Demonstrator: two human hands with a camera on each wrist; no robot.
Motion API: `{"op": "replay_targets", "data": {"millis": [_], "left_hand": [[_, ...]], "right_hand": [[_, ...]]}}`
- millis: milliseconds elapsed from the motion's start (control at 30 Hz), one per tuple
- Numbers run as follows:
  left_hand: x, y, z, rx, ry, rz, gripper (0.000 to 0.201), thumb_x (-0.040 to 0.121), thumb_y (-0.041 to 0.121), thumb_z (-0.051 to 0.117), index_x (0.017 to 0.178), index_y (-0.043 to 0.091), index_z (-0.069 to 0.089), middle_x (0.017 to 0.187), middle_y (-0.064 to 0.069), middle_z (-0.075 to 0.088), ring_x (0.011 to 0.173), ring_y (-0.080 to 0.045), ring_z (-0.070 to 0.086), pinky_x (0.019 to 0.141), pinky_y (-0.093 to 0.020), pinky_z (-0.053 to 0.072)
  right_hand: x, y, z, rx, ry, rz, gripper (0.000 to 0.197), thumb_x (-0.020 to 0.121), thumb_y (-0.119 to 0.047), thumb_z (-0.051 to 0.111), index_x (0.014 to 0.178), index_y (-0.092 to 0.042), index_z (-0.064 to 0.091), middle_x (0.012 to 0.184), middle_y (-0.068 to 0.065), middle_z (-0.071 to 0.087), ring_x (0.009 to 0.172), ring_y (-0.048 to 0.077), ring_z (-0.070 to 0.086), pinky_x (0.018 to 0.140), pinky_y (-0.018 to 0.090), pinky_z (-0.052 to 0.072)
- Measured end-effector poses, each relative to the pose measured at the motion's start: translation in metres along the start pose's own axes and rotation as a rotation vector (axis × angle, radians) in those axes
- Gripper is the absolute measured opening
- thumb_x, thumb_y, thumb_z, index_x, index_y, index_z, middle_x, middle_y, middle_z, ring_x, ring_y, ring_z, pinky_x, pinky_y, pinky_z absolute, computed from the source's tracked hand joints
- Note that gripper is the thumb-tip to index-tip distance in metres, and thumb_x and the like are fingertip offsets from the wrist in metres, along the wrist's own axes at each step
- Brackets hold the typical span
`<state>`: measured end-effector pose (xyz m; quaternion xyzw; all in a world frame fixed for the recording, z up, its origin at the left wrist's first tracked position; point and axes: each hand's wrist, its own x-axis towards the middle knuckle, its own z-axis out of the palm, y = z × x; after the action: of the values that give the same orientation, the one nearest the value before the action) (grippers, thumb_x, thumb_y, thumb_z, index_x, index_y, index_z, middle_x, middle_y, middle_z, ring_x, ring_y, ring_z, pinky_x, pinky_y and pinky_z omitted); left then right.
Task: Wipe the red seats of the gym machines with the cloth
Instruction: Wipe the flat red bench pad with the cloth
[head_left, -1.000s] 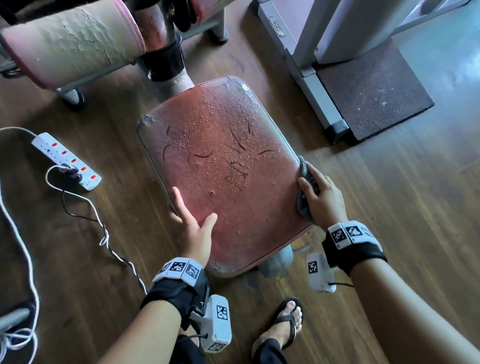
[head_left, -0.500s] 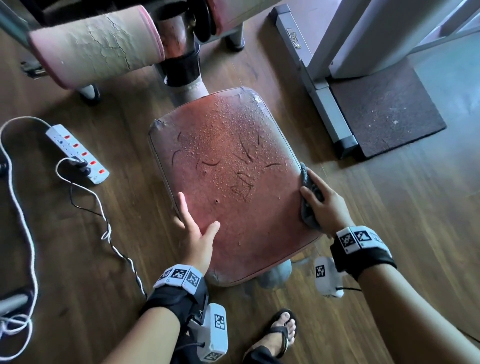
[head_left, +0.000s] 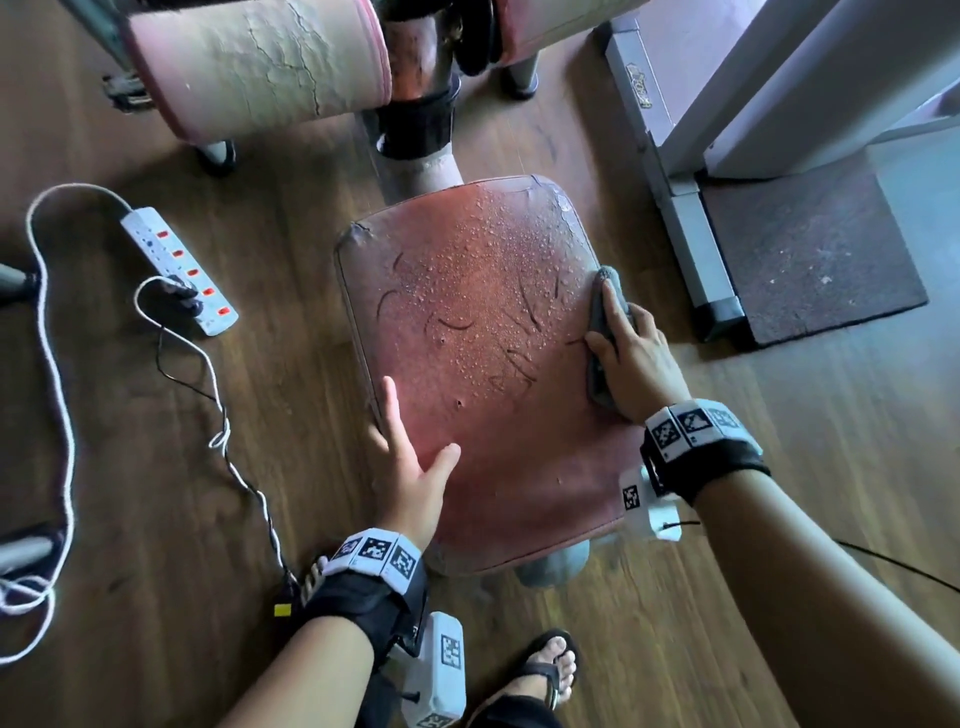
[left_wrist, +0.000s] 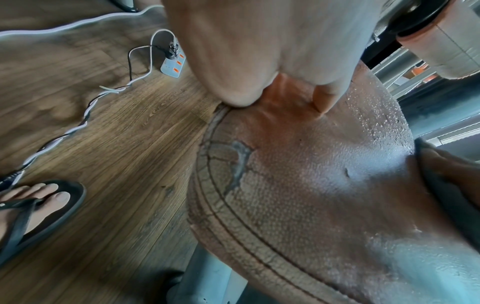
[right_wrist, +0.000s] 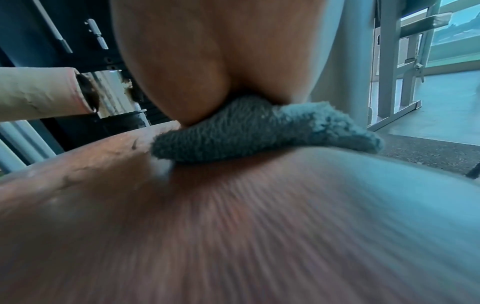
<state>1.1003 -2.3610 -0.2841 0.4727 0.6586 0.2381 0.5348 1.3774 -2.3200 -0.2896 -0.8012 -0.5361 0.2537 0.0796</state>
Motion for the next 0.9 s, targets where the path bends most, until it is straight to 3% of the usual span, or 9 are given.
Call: {"op": "replay_targets", "data": {"millis": [100,167,300,467,600,733,900], "left_hand": [[0.0,0.0,0.0,0.019,0.015,-0.006,0.101,0.088,0.016,0.066,0.146,0.058,-0.005,0.161,-0.014,-0.013,0.146,-0.005,-0.004,0.121,-0.042,0.004],[-0.002,0.002,0.002,0.011,0.02,-0.007,0.101,0.089,0.013,0.066,0.148,0.055,-0.004,0.161,-0.016,-0.012,0.148,-0.011,-0.001,0.117,-0.031,0.003],[-0.003,0.004,0.001,0.019,0.036,0.004,0.1,0.088,0.012,0.067,0.151,0.049,-0.002,0.161,-0.017,-0.007,0.143,-0.002,0.0,0.112,-0.025,0.001],[-0.001,0.002,0.003,0.009,0.034,0.009,0.101,0.088,0.01,0.066,0.15,0.051,-0.002,0.162,-0.012,-0.008,0.136,0.006,-0.008,0.114,-0.031,-0.002],[-0.002,0.002,0.003,-0.01,0.034,-0.002,0.1,0.089,0.011,0.065,0.149,0.054,-0.002,0.162,-0.011,-0.009,0.133,0.009,-0.01,0.114,-0.032,-0.002],[-0.003,0.003,0.003,-0.017,0.031,-0.007,0.099,0.089,0.009,0.064,0.15,0.052,-0.002,0.162,-0.012,-0.011,0.134,0.007,-0.011,0.112,-0.03,-0.002],[0.0,-0.003,0.001,0.031,0.052,0.029,0.102,0.087,0.014,0.068,0.148,0.055,-0.002,0.162,-0.009,-0.008,0.142,0.001,-0.01,0.12,-0.042,-0.003]], "right_hand": [[0.009,-0.001,-0.003,0.033,-0.045,0.01,0.066,0.099,-0.042,0.042,0.153,-0.038,0.003,0.146,0.015,0.033,0.127,0.043,0.041,0.108,0.043,0.034],[-0.007,0.0,-0.003,-0.011,-0.043,0.024,0.067,0.099,-0.041,0.042,0.153,-0.036,0.002,0.147,0.013,0.03,0.127,0.043,0.039,0.107,0.043,0.034],[-0.012,-0.001,-0.003,-0.033,-0.04,0.033,0.068,0.099,-0.042,0.042,0.153,-0.035,0.001,0.146,0.012,0.031,0.127,0.041,0.039,0.105,0.044,0.035],[0.018,-0.007,-0.01,0.086,-0.067,0.049,0.066,0.099,-0.038,0.044,0.154,-0.034,0.008,0.142,0.012,0.039,0.125,0.036,0.045,0.102,0.039,0.036],[0.0,-0.002,-0.008,0.101,-0.018,0.044,0.064,0.098,-0.035,0.047,0.153,-0.035,0.013,0.141,0.01,0.04,0.124,0.035,0.046,0.101,0.042,0.039],[0.01,-0.004,-0.01,0.09,-0.059,0.04,0.066,0.098,-0.036,0.048,0.153,-0.033,0.013,0.144,0.012,0.037,0.127,0.037,0.043,0.104,0.041,0.036],[0.025,-0.01,-0.015,0.114,-0.085,0.026,0.065,0.098,-0.033,0.048,0.153,-0.034,0.013,0.146,0.011,0.036,0.126,0.036,0.044,0.104,0.038,0.035]]}}
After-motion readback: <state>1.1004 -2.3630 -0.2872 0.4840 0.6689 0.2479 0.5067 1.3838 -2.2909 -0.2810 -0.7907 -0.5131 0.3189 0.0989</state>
